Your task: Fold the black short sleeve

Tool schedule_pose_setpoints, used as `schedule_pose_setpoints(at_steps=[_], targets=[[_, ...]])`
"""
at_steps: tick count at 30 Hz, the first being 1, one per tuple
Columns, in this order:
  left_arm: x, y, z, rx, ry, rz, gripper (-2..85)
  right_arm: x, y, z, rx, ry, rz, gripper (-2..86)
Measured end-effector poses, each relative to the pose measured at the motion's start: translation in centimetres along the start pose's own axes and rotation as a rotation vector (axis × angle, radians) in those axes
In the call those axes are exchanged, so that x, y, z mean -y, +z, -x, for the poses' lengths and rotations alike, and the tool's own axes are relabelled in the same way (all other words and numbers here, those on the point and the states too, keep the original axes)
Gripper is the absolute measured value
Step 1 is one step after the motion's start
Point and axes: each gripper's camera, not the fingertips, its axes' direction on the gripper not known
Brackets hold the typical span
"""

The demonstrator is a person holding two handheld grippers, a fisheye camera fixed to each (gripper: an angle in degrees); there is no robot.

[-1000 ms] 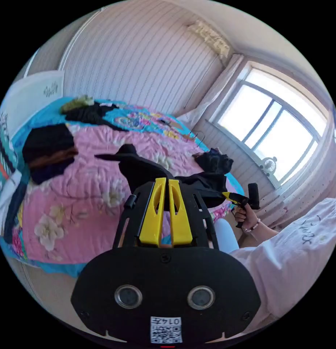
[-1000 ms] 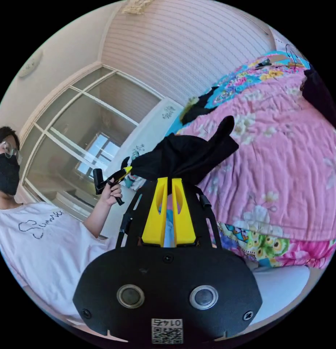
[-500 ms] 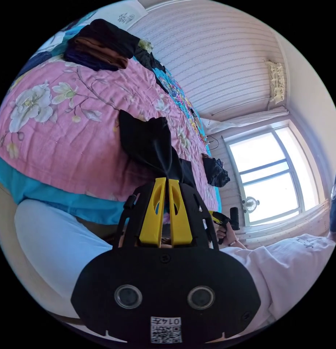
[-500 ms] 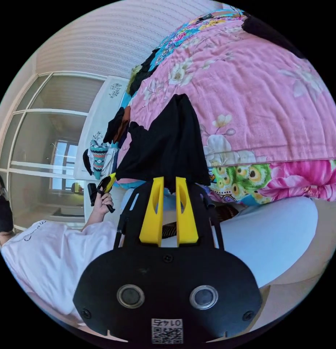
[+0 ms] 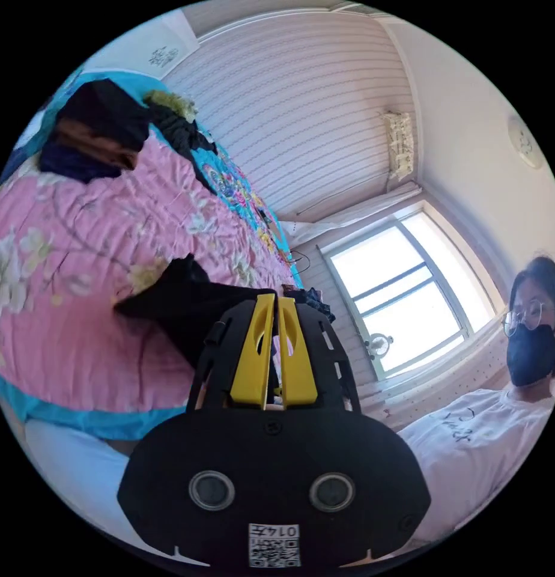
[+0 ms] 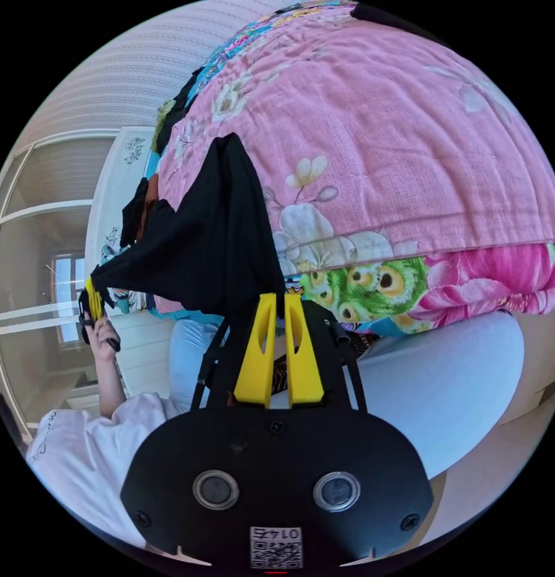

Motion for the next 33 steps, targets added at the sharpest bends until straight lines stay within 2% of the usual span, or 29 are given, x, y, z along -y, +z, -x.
schedule_pose_setpoints(at_steps=[5,8,11,16,18,22,24,26,30,33], targets=[[8.4,5.2,-3.2,0.189,0.199,0.049,1.1,0.0,-1.6,-0.8,0.047,-0.012,-0.047,1.2],[9.9,6.0,-2.3,0.293,0.164,0.087,4.1,0.3,-2.0,-1.8,0.092,0.001,-0.063,1.0],[8.3,4.0,-1.0,0.274,0.153,0.075,8.1,0.8,-1.6,-2.7,0.118,0.003,-0.05,0.9],[2.0,1.5,3.2,0.452,0.045,0.167,10.0,2.0,-0.5,-3.4,0.158,-0.005,0.002,0.9],[-0.7,2.0,5.7,0.449,-0.12,0.216,11.0,2.7,-0.6,-2.9,0.176,-0.03,0.021,0.9],[-2.6,4.1,7.4,0.424,-0.261,0.228,10.8,3.8,-2.8,-1.4,0.306,-0.086,0.009,0.8],[-2.7,5.9,7.7,0.336,-0.27,0.358,0.5,4.5,-6.8,-1.9,0.578,-0.069,-0.109,0.8],[-1.9,5.8,7.0,0.325,-0.246,0.368,-0.4,5.2,-10.0,-2.9,0.657,-0.038,-0.216,0.8],[1.8,4.9,3.9,0.219,-0.133,0.289,-0.5,8.1,-14.1,-3.4,0.497,-0.037,-0.287,0.8],[4.7,5.6,1.4,0.174,-0.049,0.164,0.8,10.1,-14.6,-4.2,0.492,0.003,-0.335,0.8]])
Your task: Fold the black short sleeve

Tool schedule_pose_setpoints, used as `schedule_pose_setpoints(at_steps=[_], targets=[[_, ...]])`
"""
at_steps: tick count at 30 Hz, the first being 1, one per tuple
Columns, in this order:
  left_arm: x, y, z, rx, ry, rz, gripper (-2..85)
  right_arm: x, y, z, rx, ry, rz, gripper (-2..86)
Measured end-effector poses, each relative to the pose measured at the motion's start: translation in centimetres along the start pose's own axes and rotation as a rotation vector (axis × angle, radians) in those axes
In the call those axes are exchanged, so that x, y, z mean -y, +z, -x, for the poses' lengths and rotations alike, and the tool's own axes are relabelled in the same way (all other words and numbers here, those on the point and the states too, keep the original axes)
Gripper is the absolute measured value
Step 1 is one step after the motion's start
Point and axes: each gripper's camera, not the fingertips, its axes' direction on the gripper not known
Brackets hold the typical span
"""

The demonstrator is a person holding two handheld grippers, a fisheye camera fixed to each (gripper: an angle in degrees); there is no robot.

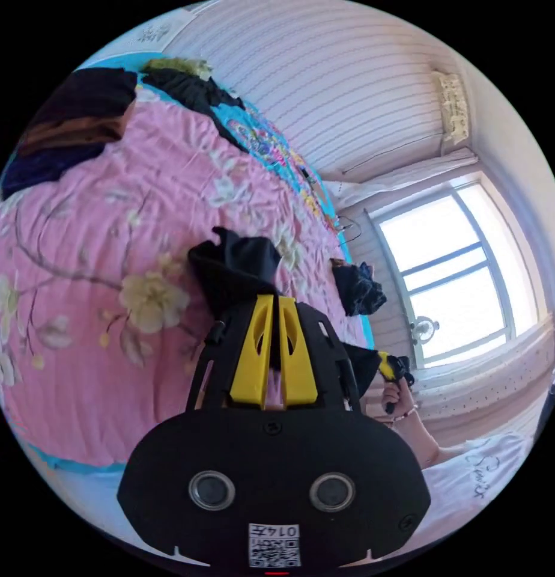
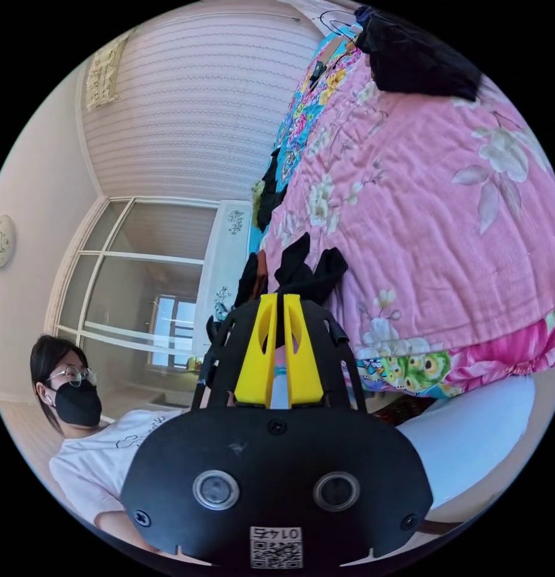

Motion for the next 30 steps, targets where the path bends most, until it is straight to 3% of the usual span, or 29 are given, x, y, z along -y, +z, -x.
schedule_pose_setpoints(at_steps=[4,8,17,22,26,30], targets=[[1.6,1.5,-1.7,0.114,0.031,0.021,6.5,1.6,-0.2,-2.0,-0.115,0.082,-0.07,0.8],[-0.6,1.3,-2.3,0.194,0.057,0.046,7.9,3.2,0.6,-3.1,-0.293,0.071,-0.019,0.8],[-4.2,2.0,-2.3,0.387,0.061,0.139,9.0,3.2,0.7,-3.3,-0.253,0.112,0.031,0.8],[-3.2,2.7,-1.5,0.352,-0.069,0.164,10.4,2.4,0.1,-1.3,-0.241,0.106,0.053,0.8],[-4.0,2.4,-0.9,0.235,-0.195,0.203,2.9,1.9,-0.5,1.2,-0.254,0.078,0.067,0.8],[-6.5,-3.0,-2.4,0.181,-0.085,0.125,1.1,1.7,-1.8,4.3,-0.213,0.039,0.05,0.8]])
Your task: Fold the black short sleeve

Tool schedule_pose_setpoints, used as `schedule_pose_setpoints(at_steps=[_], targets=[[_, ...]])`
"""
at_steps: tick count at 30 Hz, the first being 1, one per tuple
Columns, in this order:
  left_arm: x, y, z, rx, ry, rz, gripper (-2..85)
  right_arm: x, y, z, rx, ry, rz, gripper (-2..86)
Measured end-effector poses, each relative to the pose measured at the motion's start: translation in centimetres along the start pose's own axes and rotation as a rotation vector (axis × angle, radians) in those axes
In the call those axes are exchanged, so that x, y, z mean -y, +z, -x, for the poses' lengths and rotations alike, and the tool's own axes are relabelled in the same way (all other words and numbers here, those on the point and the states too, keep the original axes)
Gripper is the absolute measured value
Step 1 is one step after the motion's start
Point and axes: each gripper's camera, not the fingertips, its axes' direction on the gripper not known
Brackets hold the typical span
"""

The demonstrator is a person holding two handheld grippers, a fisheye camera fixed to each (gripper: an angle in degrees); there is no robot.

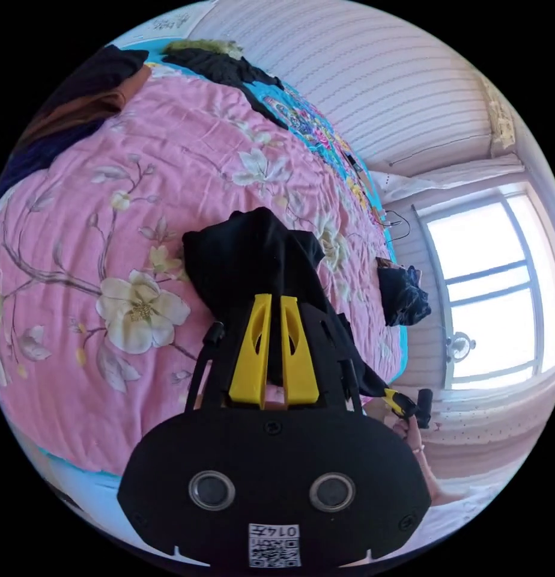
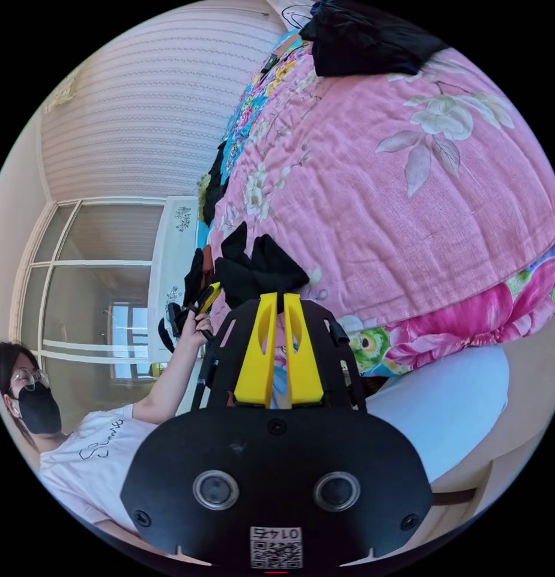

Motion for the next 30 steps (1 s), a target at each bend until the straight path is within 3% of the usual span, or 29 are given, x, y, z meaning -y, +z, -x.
schedule_pose_setpoints(at_steps=[8,16,21,24,28,30], targets=[[-11.1,-15.1,2.4,-0.205,0.129,-0.207,-0.4,-1.2,-4.1,8.5,0.153,-0.18,0.003,0.8],[-18.8,-26.3,-0.9,-0.447,0.425,-0.531,-0.6,-6.3,-12.6,22.5,0.456,-0.59,-0.065,0.7],[-22.0,-35.4,-7.4,-0.272,0.826,-0.687,-0.6,-12.6,-24.2,37.2,0.528,-1.074,-0.183,0.7],[-22.9,-38.1,-9.7,-0.159,0.897,-0.751,-0.6,-14.7,-27.5,42.5,0.467,-1.191,-0.23,0.7],[-20.5,-37.1,-9.2,-0.175,0.789,-0.7,-0.6,-11.1,-25.3,43.5,0.284,-1.103,-0.213,0.7],[-16.5,-33.4,-7.1,-0.222,0.48,-0.572,-0.7,-4.6,-20.7,41.3,0.239,-0.905,-0.11,0.6]])
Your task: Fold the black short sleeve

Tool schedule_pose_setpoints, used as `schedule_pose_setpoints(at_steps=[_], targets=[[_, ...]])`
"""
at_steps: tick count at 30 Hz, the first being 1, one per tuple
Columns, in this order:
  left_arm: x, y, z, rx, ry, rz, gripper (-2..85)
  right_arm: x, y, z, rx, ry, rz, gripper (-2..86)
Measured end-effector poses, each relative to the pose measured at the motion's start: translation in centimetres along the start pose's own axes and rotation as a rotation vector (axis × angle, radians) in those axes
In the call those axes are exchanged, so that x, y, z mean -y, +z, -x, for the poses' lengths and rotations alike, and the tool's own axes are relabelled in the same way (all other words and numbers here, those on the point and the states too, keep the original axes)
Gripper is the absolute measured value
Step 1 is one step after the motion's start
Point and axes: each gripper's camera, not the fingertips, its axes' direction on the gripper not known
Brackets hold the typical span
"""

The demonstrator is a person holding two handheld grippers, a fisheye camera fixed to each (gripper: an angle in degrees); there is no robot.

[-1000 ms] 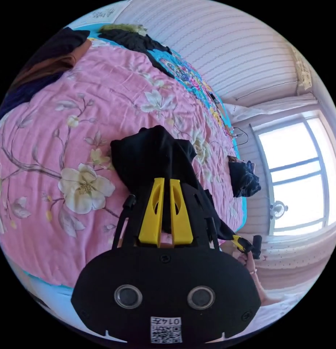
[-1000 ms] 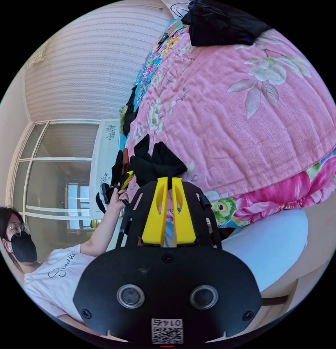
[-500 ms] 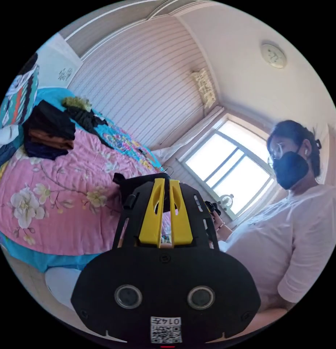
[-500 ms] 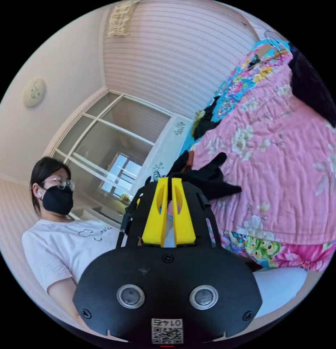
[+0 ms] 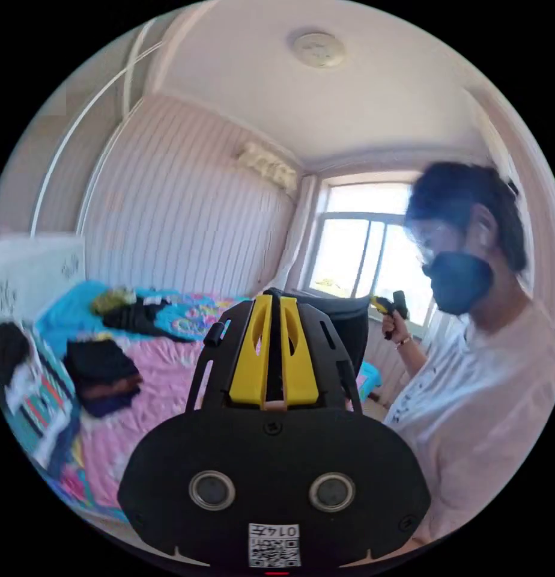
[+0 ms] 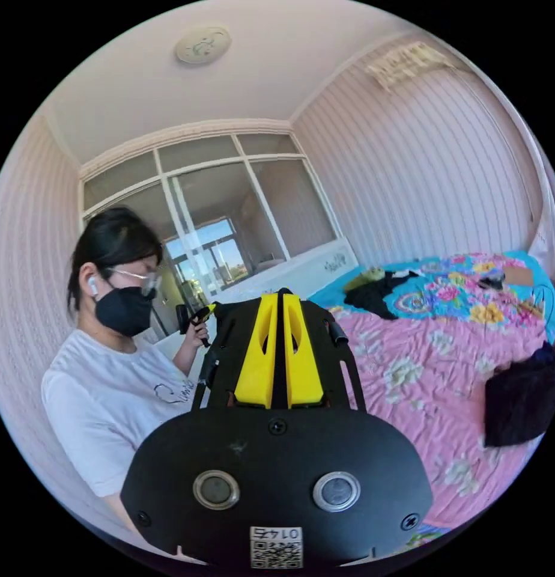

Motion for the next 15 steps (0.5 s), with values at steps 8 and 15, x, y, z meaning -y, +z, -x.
schedule_pose_setpoints(at_steps=[8,15], targets=[[9.3,6.9,-0.5,0.011,0.105,-0.125,-0.7,13.6,-0.2,-8.2,0.096,0.081,-0.359,0.5],[7.6,8.9,2.8,0.143,0.082,-0.018,-0.5,9.7,0.7,-8.1,0.113,-0.152,-0.275,0.5]])
